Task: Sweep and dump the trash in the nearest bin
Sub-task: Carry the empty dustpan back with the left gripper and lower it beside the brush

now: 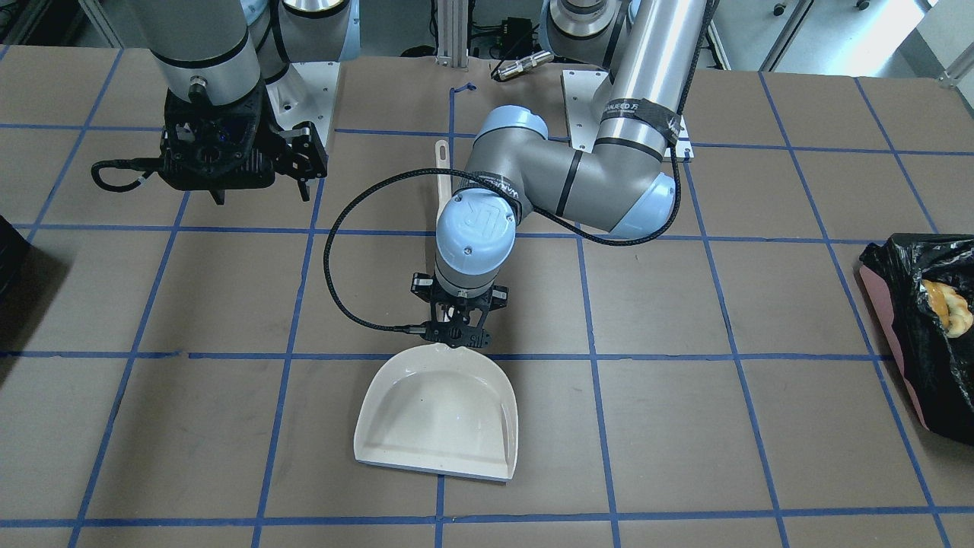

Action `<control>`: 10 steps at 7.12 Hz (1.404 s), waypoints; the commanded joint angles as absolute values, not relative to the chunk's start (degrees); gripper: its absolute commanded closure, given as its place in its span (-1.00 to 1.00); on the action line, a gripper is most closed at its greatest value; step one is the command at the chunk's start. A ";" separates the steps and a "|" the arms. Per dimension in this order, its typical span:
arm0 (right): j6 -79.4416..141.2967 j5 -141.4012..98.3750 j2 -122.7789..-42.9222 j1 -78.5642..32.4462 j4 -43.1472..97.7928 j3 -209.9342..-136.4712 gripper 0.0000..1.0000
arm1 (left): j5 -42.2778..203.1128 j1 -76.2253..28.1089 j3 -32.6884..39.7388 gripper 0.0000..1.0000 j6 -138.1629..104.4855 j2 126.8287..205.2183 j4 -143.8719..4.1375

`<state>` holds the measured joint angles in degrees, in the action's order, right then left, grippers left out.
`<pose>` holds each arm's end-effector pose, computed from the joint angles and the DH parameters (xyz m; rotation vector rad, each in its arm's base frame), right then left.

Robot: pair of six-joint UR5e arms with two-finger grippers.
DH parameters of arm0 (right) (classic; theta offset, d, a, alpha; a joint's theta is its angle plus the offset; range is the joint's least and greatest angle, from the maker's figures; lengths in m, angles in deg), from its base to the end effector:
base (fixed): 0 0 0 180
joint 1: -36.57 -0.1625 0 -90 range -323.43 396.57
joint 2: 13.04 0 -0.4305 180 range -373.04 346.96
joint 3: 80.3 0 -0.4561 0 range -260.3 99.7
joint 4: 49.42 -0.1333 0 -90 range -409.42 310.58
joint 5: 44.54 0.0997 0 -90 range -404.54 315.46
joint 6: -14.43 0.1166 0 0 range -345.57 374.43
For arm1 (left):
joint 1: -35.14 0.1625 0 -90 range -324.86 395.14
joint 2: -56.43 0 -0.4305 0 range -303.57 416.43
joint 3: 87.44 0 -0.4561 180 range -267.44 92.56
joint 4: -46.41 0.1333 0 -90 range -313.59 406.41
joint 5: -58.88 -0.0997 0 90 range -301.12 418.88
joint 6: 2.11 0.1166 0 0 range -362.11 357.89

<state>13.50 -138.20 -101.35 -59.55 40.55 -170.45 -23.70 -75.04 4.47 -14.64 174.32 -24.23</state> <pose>0.1853 -0.5478 0.4586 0.1907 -3.0701 -0.0457 -0.3719 -0.5817 0.1846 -0.1856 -3.0463 -0.3233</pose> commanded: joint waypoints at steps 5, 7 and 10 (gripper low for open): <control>13.46 -138.23 -101.29 -59.58 40.49 -170.47 -1.00 | -23.03 -76.39 4.49 0.91 -18.77 174.38 -23.37; 13.46 -138.23 -101.20 -59.58 40.49 -170.47 -1.00 | -23.20 -76.40 4.49 -0.75 -19.25 174.29 -23.37; 13.46 -138.23 -101.20 -59.58 40.49 -170.56 -1.00 | -23.38 -75.61 3.88 -1.00 -18.28 172.45 -23.64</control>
<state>13.46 -138.23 -101.20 -59.58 40.49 -170.49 -23.30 -76.14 4.10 -18.64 173.17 -23.51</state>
